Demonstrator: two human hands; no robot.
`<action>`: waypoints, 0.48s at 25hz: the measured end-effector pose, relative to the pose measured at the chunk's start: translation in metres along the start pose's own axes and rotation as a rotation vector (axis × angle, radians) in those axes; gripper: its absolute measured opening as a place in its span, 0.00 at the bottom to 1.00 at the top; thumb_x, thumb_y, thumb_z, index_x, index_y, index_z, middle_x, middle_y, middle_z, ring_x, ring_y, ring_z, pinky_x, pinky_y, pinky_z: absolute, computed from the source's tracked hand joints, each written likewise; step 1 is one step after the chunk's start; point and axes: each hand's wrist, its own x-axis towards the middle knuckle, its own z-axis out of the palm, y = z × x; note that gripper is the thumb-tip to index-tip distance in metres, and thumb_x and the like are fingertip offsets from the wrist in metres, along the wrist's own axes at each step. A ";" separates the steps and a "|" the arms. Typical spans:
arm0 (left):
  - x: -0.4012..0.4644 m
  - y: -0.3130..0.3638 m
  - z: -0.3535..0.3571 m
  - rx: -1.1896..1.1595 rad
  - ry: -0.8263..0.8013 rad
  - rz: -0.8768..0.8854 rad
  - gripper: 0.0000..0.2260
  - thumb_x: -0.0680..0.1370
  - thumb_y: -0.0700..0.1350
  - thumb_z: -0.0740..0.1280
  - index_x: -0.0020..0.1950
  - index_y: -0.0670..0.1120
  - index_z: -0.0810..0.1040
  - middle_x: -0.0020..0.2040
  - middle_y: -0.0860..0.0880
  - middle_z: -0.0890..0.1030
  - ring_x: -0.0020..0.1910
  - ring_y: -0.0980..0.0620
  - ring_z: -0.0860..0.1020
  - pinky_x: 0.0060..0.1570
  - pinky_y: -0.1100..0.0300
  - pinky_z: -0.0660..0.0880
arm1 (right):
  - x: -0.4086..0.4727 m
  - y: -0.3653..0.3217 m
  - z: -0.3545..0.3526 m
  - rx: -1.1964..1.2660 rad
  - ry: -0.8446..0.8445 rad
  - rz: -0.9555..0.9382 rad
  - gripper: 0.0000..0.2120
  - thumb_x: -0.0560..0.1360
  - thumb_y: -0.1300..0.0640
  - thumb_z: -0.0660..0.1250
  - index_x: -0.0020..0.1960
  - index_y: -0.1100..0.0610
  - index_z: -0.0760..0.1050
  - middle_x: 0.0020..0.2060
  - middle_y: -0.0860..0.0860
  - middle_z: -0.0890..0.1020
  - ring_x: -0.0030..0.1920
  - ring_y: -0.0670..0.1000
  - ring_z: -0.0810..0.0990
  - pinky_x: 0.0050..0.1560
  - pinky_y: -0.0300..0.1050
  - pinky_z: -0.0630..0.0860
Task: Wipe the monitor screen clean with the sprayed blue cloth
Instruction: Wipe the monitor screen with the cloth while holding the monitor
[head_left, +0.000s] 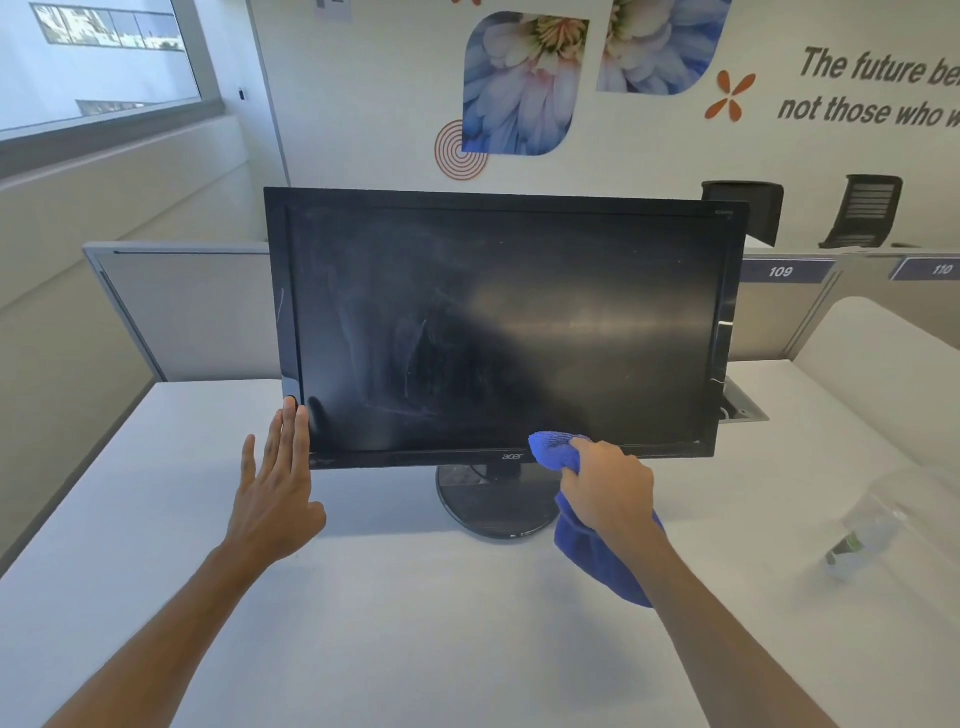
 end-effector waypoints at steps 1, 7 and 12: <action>0.000 0.001 0.000 -0.008 -0.001 -0.002 0.52 0.67 0.38 0.69 0.75 0.43 0.31 0.77 0.44 0.34 0.77 0.45 0.37 0.75 0.41 0.41 | -0.003 -0.012 0.003 0.011 -0.006 -0.006 0.16 0.80 0.50 0.57 0.66 0.50 0.70 0.55 0.51 0.80 0.50 0.55 0.79 0.47 0.45 0.70; 0.000 0.001 -0.001 -0.015 -0.004 -0.006 0.52 0.67 0.38 0.69 0.74 0.43 0.31 0.77 0.44 0.34 0.77 0.44 0.37 0.75 0.41 0.43 | -0.013 -0.038 0.022 0.059 0.015 -0.182 0.23 0.82 0.46 0.55 0.76 0.47 0.62 0.59 0.50 0.78 0.54 0.53 0.79 0.53 0.44 0.74; 0.000 0.005 0.002 -0.015 0.005 -0.015 0.51 0.67 0.38 0.70 0.75 0.43 0.32 0.77 0.44 0.33 0.77 0.44 0.37 0.75 0.41 0.43 | 0.000 -0.004 0.014 0.036 0.041 -0.100 0.20 0.81 0.48 0.56 0.72 0.46 0.65 0.52 0.49 0.79 0.44 0.50 0.75 0.44 0.42 0.70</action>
